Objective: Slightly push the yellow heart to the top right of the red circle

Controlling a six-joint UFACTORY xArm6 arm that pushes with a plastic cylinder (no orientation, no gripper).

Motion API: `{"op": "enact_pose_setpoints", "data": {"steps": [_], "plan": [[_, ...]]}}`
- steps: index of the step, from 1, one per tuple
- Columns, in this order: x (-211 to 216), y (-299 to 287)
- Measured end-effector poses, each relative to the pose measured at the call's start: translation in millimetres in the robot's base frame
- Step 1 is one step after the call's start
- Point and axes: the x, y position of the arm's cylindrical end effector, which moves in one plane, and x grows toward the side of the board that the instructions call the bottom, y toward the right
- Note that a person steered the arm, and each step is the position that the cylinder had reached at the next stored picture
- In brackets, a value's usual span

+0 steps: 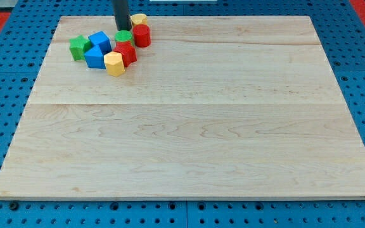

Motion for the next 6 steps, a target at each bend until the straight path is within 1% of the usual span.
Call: {"op": "enact_pose_setpoints", "data": {"steps": [1, 2, 3, 5, 6], "plan": [[-24.9, -15.5], [-26.2, -11.7], [-26.0, 4.0], [-25.7, 66.9], [-24.0, 123.1]]}}
